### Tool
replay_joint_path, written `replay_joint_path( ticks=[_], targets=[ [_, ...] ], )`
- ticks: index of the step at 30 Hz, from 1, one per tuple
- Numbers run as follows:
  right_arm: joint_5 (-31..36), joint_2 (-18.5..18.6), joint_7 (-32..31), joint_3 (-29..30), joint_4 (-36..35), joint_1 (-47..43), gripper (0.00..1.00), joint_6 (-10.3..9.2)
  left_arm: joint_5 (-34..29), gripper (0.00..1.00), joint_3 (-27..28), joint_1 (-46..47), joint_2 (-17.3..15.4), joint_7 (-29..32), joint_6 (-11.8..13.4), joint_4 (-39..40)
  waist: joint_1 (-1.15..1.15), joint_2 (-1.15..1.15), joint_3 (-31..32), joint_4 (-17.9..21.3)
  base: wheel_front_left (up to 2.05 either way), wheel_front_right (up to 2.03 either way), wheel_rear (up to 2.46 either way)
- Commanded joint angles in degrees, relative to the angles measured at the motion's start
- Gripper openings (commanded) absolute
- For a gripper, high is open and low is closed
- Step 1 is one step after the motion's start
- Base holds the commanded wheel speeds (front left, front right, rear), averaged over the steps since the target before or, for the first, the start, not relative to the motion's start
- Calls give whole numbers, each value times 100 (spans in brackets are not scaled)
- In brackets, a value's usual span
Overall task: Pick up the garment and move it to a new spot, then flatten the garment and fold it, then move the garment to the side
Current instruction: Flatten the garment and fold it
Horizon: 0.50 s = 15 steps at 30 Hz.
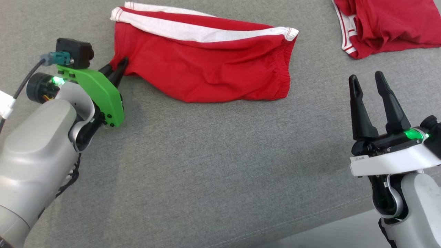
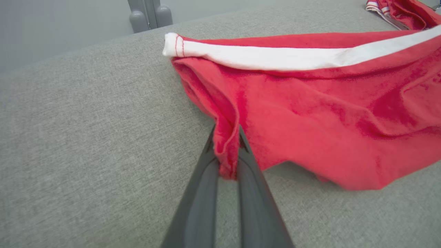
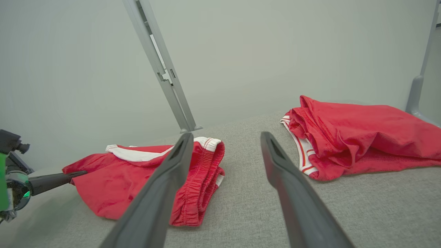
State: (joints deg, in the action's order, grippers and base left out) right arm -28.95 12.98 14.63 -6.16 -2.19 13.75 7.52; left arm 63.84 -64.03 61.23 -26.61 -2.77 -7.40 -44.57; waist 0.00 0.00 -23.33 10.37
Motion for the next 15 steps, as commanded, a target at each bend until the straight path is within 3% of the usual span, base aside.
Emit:
replay_joint_path(
  ticks=[1, 12, 15],
  targets=[
    [39, -22, -32, 20, 40, -120, 100, -8, 29, 0, -39, -174, -3, -105, -12, 35, 0, 0, 250, -148, 0, 0, 0],
    [106, -211, -142, 300, 70, -673, 100, -8, 221, 0, -192, -1053, 25, -773, 1, 368, 0, 0, 946, -411, 0, 0, 0],
    [159, -273, -183, 380, 10, -810, 100, -8, 284, 0, -157, -1301, 12, -904, 111, 506, 0, 0, 1024, -456, 0, 0, 0]
  ],
)
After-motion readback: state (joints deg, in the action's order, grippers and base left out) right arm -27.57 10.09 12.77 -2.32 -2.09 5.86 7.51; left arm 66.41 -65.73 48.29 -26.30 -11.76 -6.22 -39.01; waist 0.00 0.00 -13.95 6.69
